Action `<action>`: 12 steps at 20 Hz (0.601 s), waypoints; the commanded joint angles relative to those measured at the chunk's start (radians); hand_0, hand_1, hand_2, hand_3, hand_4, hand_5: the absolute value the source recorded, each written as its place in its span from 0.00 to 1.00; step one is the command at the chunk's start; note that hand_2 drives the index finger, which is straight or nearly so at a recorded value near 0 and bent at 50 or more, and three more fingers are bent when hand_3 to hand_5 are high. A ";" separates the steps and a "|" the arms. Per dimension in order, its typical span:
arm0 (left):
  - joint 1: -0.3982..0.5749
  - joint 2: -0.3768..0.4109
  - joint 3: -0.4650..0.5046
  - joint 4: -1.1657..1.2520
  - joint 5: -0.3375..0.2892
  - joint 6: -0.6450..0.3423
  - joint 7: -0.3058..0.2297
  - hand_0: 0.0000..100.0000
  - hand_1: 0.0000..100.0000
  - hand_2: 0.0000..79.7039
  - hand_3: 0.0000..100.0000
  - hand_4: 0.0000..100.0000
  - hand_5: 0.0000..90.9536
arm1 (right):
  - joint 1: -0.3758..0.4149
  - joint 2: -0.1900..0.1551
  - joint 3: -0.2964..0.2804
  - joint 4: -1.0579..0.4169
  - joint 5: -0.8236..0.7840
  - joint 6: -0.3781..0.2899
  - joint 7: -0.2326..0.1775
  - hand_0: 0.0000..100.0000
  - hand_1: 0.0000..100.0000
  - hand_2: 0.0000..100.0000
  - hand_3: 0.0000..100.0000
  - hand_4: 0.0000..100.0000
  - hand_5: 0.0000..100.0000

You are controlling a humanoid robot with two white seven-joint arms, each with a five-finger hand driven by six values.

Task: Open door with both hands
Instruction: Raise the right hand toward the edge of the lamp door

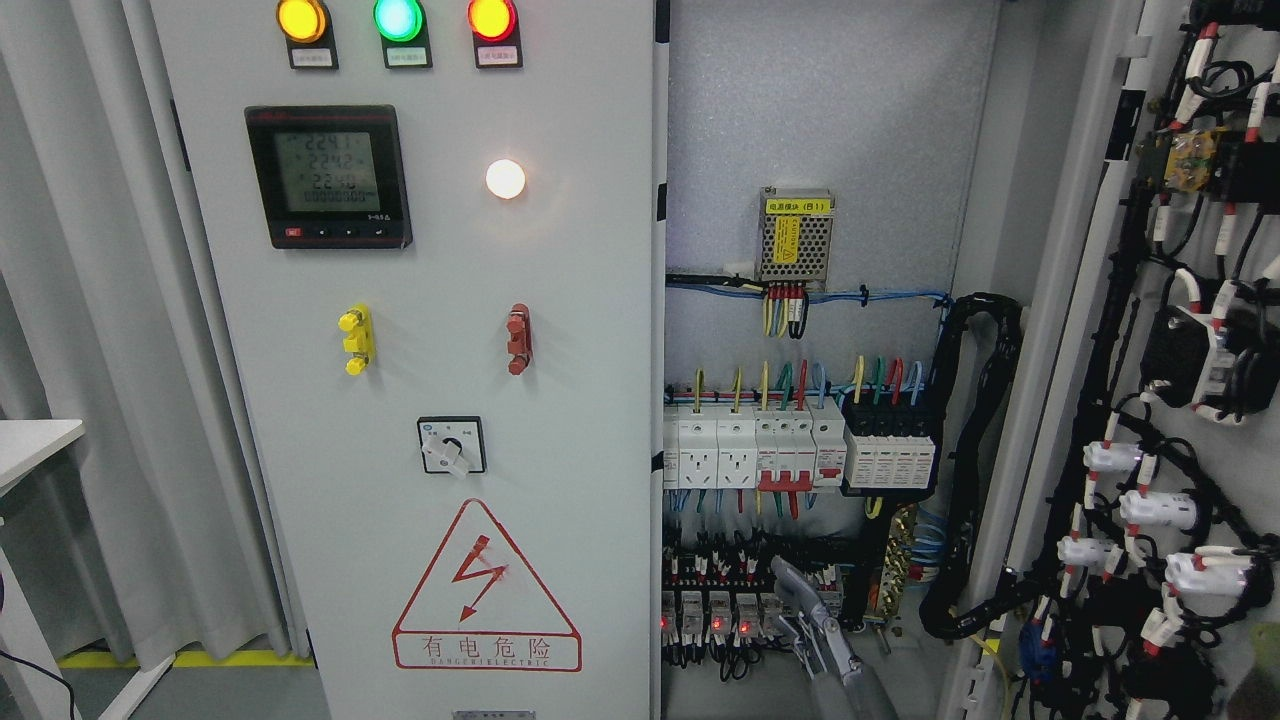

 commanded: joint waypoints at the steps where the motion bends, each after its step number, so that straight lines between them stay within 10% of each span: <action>1: -0.002 0.001 0.001 0.002 -0.002 0.001 -0.002 0.30 0.00 0.03 0.03 0.04 0.00 | -0.141 0.021 -0.023 0.104 0.000 0.005 -0.004 0.22 0.00 0.00 0.00 0.00 0.00; 12: -0.003 -0.005 0.001 0.002 -0.002 -0.001 0.000 0.30 0.00 0.03 0.03 0.04 0.00 | -0.252 0.021 -0.021 0.207 -0.052 0.005 -0.004 0.22 0.00 0.00 0.00 0.00 0.00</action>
